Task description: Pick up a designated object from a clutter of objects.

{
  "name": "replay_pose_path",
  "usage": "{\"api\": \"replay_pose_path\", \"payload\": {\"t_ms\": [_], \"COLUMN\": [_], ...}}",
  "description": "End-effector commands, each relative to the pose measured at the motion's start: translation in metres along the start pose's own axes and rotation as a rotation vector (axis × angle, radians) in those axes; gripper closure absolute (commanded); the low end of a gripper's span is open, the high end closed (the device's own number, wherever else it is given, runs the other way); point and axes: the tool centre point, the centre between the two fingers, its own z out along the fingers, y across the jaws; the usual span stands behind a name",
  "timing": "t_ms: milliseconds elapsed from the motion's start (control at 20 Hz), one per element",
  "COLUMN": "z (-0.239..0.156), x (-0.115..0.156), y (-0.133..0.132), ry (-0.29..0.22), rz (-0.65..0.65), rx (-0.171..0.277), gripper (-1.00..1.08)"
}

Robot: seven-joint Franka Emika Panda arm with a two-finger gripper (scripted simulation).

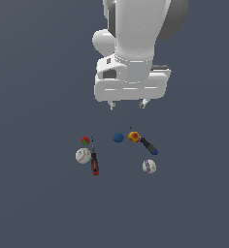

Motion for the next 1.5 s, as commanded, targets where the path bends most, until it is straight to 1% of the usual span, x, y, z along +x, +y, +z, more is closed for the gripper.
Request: {"api": "replay_pose_path", "payload": {"t_ms": [0,150,450,800,1100,1450], "z": [0.000,0.000,-0.005,0.000,0.024,0.076], "x": [0.000,0.001,0.004,0.004,0.003,-0.003], "y": [0.000,-0.001,-0.004,-0.004,-0.001,0.003], "ry": [0.000,-0.001,-0.006,-0.006,-0.007,-0.010], "rz": [0.000,0.004,0.032,0.021,-0.036,-0.160], "rx": [0.000,0.005,0.029,0.028,0.024,0.018], "gripper": [-0.92,-0.92,-0.92,-0.92,-0.92,-0.92]}}
